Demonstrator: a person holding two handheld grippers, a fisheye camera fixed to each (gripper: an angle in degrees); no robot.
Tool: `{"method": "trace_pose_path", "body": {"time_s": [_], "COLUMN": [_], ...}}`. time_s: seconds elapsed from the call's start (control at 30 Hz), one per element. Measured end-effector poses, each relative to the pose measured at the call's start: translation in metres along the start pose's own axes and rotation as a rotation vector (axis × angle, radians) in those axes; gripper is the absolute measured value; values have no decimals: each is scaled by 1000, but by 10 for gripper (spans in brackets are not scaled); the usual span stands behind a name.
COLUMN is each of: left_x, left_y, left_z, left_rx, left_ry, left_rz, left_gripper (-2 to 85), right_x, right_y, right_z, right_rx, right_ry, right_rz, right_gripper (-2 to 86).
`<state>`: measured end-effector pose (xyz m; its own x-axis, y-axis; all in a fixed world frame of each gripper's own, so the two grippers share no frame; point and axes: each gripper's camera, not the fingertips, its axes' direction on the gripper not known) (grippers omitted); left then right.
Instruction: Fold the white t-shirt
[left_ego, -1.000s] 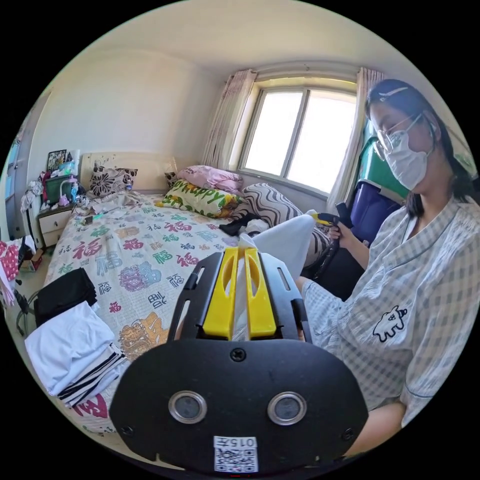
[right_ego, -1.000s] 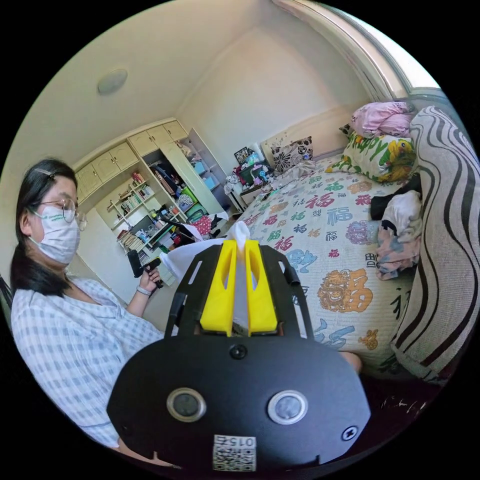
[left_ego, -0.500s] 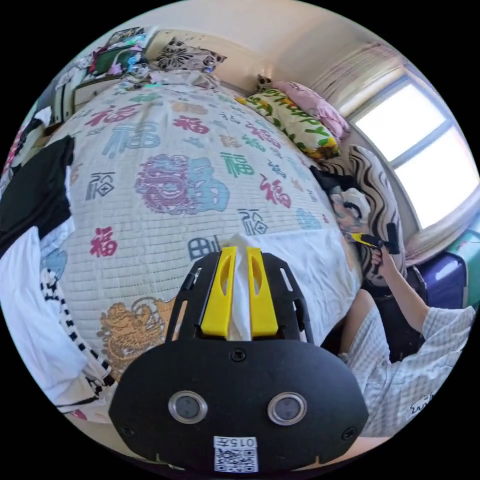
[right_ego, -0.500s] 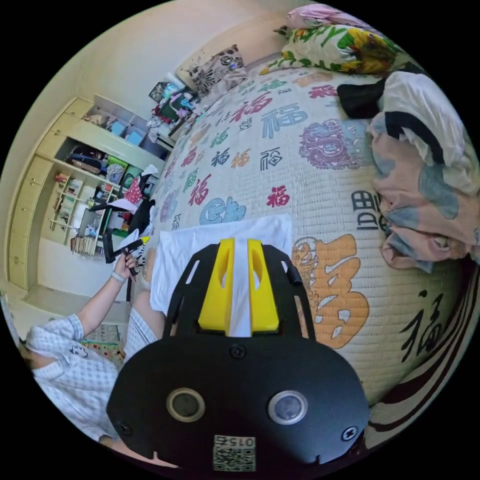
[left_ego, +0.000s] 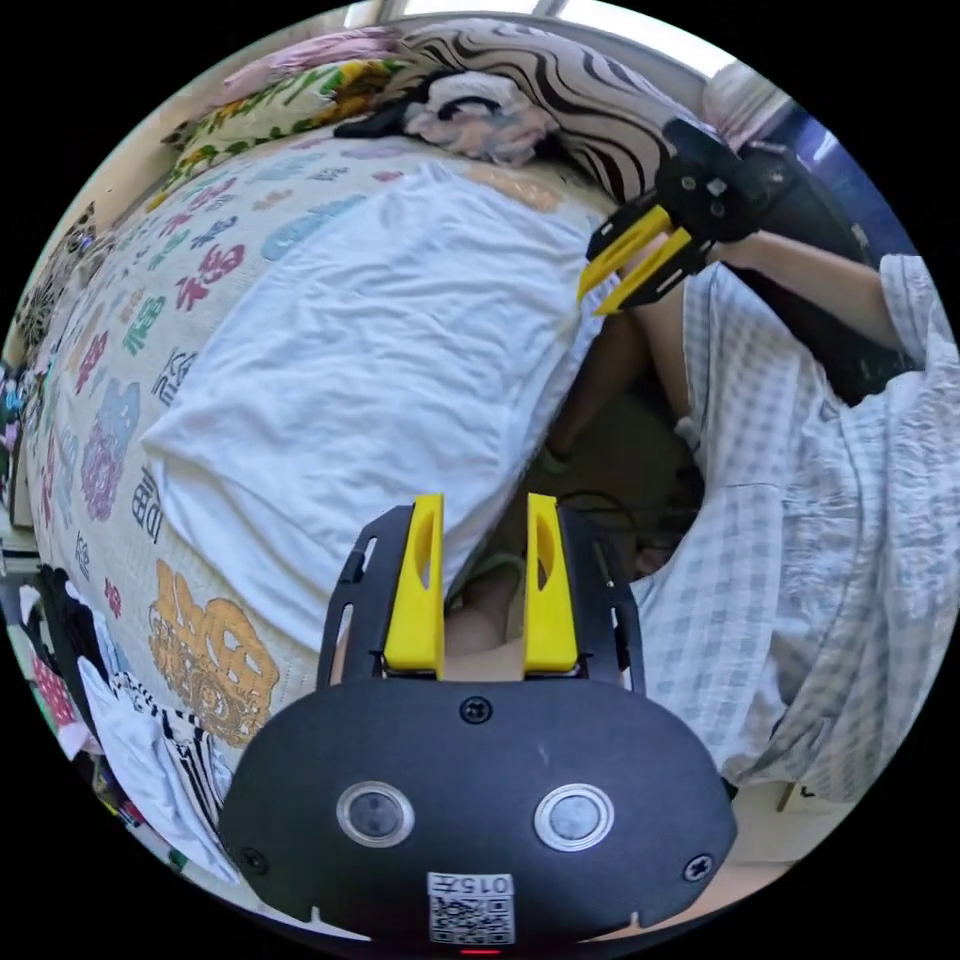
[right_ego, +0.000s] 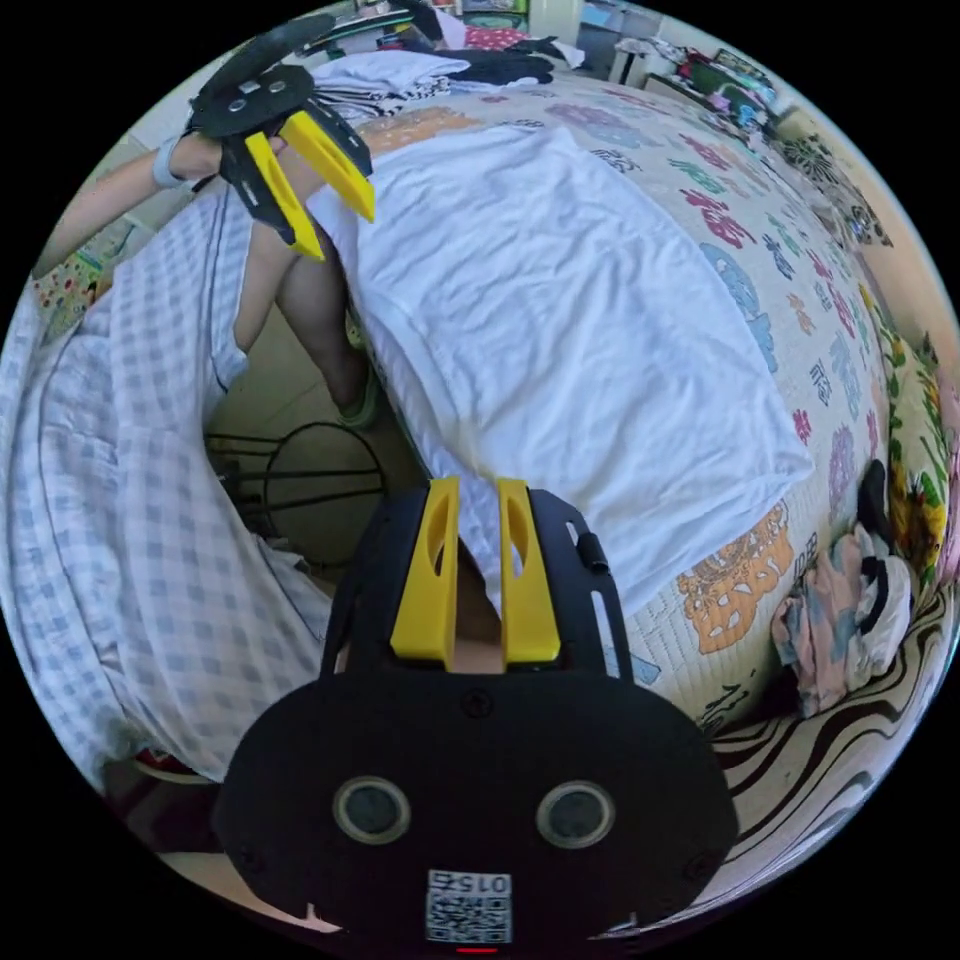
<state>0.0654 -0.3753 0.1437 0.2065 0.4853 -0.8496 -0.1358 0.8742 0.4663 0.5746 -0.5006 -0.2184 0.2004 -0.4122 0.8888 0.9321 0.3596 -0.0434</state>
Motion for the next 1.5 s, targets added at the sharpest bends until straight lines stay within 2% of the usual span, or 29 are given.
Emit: {"method": "trace_pose_path", "body": {"time_s": [0.13, 0.2, 0.3, 0.4, 0.6, 0.7, 0.8, 0.83, 0.87, 0.9, 0.93, 1.0, 1.1, 1.23, 1.37, 1.43, 1.5], "left_x": [8, 8, 0, -22, -133, -221, -314, -352, -383, -394, -405, -402, -374, -308, -256, -246, -246], "left_y": [-23, -29, -35, -39, -75, -124, -181, -193, -194, -192, -180, -153, -98, -1, 71, 82, 86], "left_z": [48, 52, 47, 17, -76, -104, -111, -108, -101, -98, -96, -91, -66, -16, 16, 18, 17], "left_rx": [-109, -107, -106, -29, 180, 231, 272, 296, 304, 307, 375, 512, 489, 253, 77, 48, 23], "left_ry": [-139, -221, -155, -106, -162, -217, -360, -395, -371, -354, -324, -215, -36, 16, 146, 100, 33], "left_rz": [46, 37, 44, 22, -42, -86, -218, -348, -498, -561, -657, -656, -607, -651, -718, -714, -702], "left_gripper": [75, 40, 11, 1, -5, -5, -4, -3, -3, -3, -2, 4, 38, 90, 104, 90, 74], "right_x": [2, 8, 21, 48, 154, 230, 313, 328, 356, 376, 381, 381, 346, 291, 244, 233, 231], "right_y": [-17, -23, -22, -19, -35, -74, -126, -133, -141, -141, -138, -111, -64, 11, 88, 105, 113], "right_z": [12, 9, -5, -37, -122, -148, -155, -153, -146, -136, -132, -121, -96, -46, -2, 7, 8], "right_rx": [-86, -114, -92, -7, 223, 263, 281, 287, 305, 302, 315, 427, 396, 226, 56, 67, 109], "right_ry": [55, 38, -19, -80, -84, 8, 145, 164, 139, 66, 23, -91, -164, -289, -447, -493, -459], "right_rz": [-27, -27, -12, 49, 193, 248, 389, 447, 579, 670, 686, 669, 560, 586, 742, 780, 808], "right_gripper": [52, 28, 4, -3, -4, -4, -4, -4, -4, -2, 1, 16, 47, 68, 73, 59, 30]}}
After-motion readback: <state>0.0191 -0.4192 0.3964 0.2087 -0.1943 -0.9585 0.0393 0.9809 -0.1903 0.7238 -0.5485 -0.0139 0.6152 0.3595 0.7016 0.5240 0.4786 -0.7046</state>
